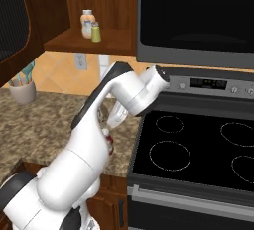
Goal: Put the shaker and condiment bottle from the counter next to their counterparts in the cabinet.
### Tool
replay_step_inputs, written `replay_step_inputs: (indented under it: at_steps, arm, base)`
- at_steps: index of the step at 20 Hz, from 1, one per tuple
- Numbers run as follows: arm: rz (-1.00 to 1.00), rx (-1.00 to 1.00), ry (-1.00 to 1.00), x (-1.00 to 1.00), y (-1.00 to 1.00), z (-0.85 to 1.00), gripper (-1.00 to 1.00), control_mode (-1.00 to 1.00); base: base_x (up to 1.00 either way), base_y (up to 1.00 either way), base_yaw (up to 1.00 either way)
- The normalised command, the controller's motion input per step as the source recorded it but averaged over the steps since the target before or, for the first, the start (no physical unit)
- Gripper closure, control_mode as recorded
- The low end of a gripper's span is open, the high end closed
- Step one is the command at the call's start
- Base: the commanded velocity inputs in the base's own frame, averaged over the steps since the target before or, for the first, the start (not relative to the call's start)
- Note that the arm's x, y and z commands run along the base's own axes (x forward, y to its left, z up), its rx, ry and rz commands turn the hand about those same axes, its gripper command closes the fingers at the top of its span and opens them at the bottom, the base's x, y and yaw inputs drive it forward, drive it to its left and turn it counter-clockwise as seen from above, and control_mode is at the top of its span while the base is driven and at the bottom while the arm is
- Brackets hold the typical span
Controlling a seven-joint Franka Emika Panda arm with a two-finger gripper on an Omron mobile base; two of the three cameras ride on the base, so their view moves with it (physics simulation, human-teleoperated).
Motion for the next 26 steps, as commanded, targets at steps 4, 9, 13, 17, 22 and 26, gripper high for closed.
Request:
replay_step_inputs:
  at_steps: [4,9,13,17,22,26]
  arm:
    - [0.0,0.0,-0.16,-0.05,0.02,-0.2,-1.0,-1.0]
    - [0.03,0.0,-0.04,0.0,0.04,-0.28,-1.0,-1.0]
    - [0.08,0.0,0.0,0.0,0.0,-0.34,-1.0,-1.0]
    - [0.1,0.0,0.0,0.0,0.0,-0.31,-1.0,-1.0]
    - [0.1,0.0,0.0,0.0,0.02,-0.28,-1.0,-1.0]
    - [0.09,0.0,0.0,0.03,0.12,-0.27,-1.0,-1.0]
  base:
    - [0.0,0.0,0.0]
    - [0.0,0.0,0.0]
    - [0.0,0.0,0.0]
    - [0.0,0.0,0.0]
    - [0.0,0.0,0.0]
    - [0.0,0.0,0.0]
